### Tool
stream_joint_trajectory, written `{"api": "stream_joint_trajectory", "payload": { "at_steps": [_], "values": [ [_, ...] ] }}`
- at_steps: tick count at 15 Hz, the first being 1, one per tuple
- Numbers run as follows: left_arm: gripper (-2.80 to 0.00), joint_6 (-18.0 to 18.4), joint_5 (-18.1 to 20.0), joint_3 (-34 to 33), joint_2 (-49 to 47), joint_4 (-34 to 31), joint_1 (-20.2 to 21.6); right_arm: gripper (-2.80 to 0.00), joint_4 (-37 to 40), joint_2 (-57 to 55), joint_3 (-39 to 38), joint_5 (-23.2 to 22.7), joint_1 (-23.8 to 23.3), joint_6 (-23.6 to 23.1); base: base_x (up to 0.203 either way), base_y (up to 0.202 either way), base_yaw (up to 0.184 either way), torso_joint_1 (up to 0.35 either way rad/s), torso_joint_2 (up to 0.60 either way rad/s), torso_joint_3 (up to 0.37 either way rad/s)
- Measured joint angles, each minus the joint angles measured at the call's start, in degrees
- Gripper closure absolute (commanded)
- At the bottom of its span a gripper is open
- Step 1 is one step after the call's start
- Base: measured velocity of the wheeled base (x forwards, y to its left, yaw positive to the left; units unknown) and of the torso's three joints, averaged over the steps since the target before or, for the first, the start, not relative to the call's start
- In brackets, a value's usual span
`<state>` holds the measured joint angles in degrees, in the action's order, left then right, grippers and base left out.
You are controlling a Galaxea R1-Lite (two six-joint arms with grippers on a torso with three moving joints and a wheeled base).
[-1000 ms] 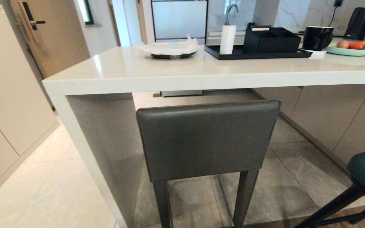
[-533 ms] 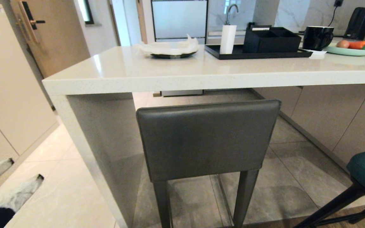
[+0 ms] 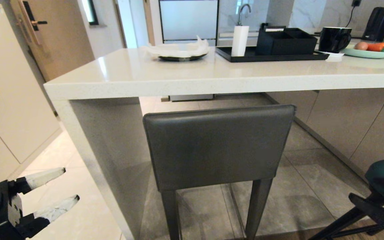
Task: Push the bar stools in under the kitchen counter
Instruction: Pull the gray chair out from under the dining table
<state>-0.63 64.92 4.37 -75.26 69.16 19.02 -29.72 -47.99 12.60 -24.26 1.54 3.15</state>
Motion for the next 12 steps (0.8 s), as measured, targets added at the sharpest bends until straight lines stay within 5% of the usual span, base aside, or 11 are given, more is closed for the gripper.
{"api": "stream_joint_trajectory", "payload": {
  "at_steps": [2, 6, 9, 12],
  "values": [
    [-2.8, 0.12, 3.24, -0.8, -5.94, 7.7, -2.31, -2.8, -1.73, -4.03, 2.47, -4.32, -6.42, -1.89, 0.0, 0.0, 0.0, 0.0, 0.0, 0.0],
    [-2.8, -0.84, -0.85, 1.21, -12.01, 10.32, -11.85, -2.8, -3.21, -13.35, 9.28, -22.65, -22.38, -6.65, 0.0, 0.0, 0.0, 0.0, 0.0, 0.0],
    [-2.8, -0.99, -1.38, 6.02, -16.74, 10.42, -14.14, -2.8, -3.4, -17.86, 7.78, -39.84, -24.13, -8.2, 0.0, 0.0, 0.0, 0.0, 0.0, 0.0],
    [-2.8, -1.05, -1.4, 9.64, -21.91, 12.01, -14.53, -2.8, -4.56, -23.82, 7.19, -43.94, -20.92, -9.09, 0.0, 0.0, 0.0, 0.0, 0.0, 0.0]
  ]
}}
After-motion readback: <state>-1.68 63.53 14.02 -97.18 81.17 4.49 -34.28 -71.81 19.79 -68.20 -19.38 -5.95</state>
